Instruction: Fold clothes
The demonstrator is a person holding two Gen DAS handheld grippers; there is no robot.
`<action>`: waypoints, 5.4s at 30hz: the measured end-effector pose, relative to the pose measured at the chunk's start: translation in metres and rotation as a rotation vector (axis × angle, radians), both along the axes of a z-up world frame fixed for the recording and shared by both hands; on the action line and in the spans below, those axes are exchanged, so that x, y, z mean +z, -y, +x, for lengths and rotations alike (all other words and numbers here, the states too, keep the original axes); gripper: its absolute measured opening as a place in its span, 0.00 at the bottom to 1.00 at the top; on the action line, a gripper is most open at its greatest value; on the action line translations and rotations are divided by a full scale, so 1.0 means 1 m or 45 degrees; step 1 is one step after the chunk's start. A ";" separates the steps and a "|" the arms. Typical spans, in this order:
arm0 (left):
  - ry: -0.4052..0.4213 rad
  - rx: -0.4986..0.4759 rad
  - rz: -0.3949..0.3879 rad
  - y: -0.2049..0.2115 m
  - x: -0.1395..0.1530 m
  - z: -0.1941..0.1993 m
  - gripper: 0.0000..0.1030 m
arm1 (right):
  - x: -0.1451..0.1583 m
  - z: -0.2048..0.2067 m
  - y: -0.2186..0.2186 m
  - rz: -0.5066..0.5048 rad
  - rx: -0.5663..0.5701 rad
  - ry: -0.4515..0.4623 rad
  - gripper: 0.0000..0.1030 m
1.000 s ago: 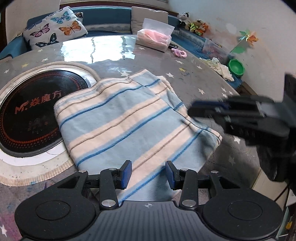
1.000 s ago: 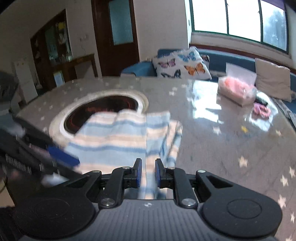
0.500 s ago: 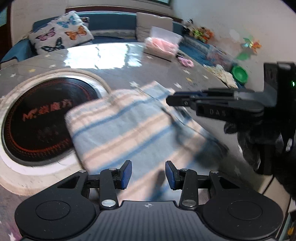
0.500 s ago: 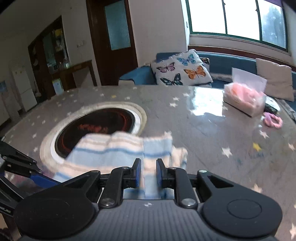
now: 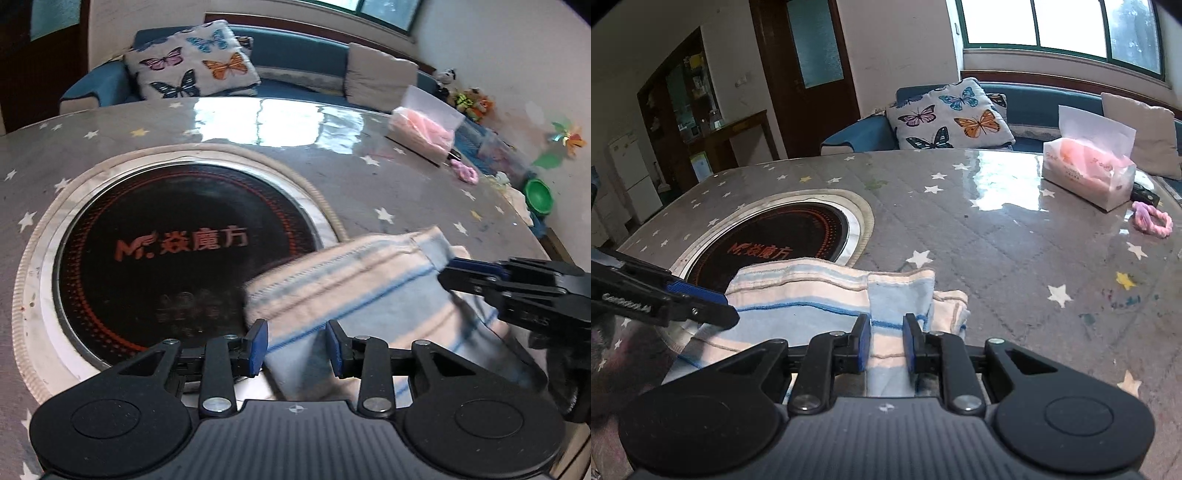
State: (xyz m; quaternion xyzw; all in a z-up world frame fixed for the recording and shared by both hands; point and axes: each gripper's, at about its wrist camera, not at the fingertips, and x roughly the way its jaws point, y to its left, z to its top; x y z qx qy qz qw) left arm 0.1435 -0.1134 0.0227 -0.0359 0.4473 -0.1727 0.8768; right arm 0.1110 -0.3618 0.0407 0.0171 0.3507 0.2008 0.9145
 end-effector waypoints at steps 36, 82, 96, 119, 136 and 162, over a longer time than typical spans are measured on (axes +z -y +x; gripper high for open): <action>0.143 -0.240 0.039 0.070 0.019 0.011 0.29 | 0.021 -0.046 -0.013 -0.057 0.109 0.079 0.48; 0.091 -0.076 0.039 0.005 0.006 -0.055 0.39 | 0.002 -0.069 0.005 0.070 0.101 0.017 0.63; 0.061 -0.018 0.011 -0.001 0.000 -0.049 0.39 | 0.006 -0.027 0.005 0.072 -0.002 0.019 0.62; 0.005 0.043 -0.058 0.000 -0.006 -0.038 0.39 | -0.008 -0.032 0.032 0.179 -0.229 -0.097 0.16; -0.011 0.020 -0.079 0.003 -0.008 -0.041 0.36 | -0.012 -0.046 0.034 0.210 -0.257 -0.099 0.16; 0.091 0.058 -0.161 -0.046 0.013 -0.069 0.07 | 0.011 -0.060 -0.004 0.227 -0.218 -0.119 0.12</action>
